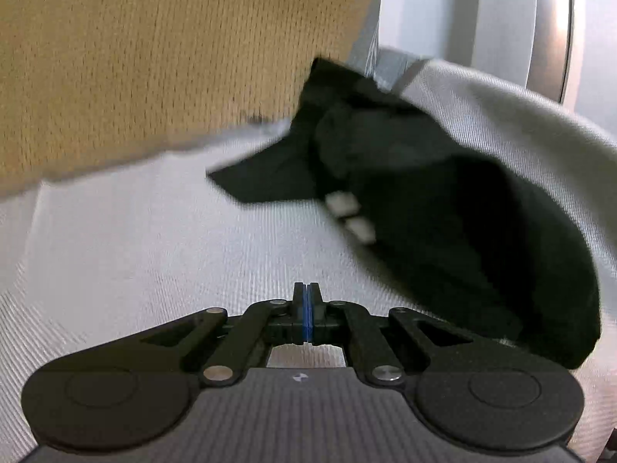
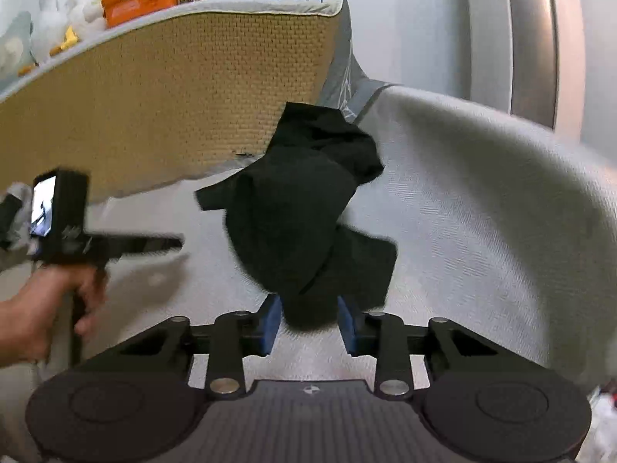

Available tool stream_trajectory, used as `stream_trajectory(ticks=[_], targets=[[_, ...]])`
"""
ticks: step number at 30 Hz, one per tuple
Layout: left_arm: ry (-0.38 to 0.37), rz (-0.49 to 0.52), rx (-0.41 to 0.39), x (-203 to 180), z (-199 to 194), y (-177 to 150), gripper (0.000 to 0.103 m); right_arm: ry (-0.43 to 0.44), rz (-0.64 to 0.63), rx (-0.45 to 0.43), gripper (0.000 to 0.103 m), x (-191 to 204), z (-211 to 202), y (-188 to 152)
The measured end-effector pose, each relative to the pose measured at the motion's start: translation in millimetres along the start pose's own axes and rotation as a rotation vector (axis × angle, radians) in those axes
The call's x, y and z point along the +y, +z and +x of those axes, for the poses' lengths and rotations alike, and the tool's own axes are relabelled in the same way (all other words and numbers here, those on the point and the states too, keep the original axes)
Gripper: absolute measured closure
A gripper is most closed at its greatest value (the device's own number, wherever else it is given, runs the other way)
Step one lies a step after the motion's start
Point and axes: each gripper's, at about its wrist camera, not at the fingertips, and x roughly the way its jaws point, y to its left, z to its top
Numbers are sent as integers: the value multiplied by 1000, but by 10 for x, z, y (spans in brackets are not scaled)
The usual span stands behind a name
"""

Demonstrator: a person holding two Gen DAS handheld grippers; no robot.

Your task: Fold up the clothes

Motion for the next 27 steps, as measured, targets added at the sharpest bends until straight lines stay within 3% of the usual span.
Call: stream_trajectory(ticks=[4,8,14,17,24,27], targets=[[-10,15,22,27,102,-146,102,-15,-29,11,69,-13,254,213],[-42,-33,2,123,97,-164,101,3,-29,37,69,2,539,338],[-50,-43,-27,146,82,-224,101,14,69,76,68,-87,776,384],[-53,-46,-34,153,76,-242,101,4,98,72,65,-117,828,378],[-62,-54,-51,171,62,-282,101,-40,31,19,51,-57,868,360],[-64,-58,-54,174,61,-293,101,-16,0,5,49,-8,965,380]])
